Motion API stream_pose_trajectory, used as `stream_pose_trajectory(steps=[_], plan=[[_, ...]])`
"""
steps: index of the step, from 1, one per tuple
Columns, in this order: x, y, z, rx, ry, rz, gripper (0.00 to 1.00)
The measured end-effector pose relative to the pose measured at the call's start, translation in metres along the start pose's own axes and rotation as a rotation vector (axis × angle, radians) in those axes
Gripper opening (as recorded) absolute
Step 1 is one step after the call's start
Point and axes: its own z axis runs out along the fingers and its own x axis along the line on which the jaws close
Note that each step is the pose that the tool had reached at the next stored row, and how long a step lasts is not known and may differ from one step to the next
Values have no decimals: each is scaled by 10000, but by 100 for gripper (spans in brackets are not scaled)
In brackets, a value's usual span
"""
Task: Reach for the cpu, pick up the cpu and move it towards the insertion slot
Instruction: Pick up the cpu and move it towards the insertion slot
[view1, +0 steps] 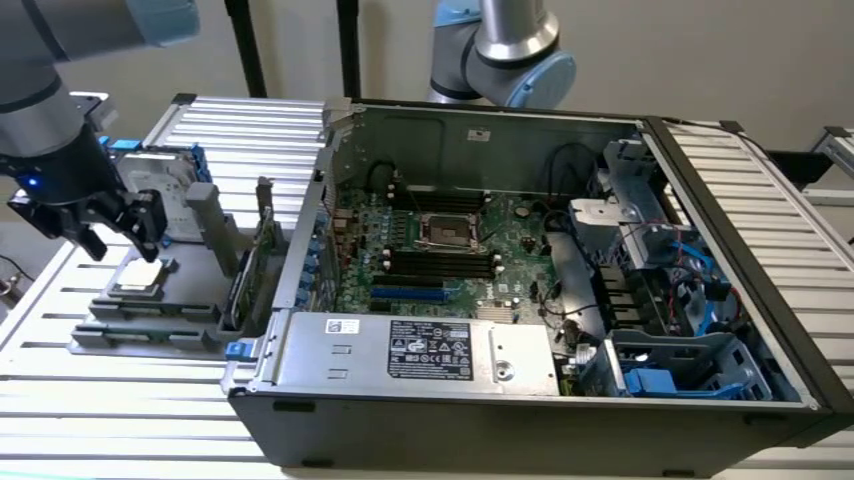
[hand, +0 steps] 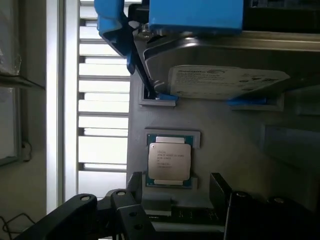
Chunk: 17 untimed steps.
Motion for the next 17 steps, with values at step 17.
stream_pose_trajectory(steps=[17], plan=[[43, 29, 255, 31, -79, 50, 65]])
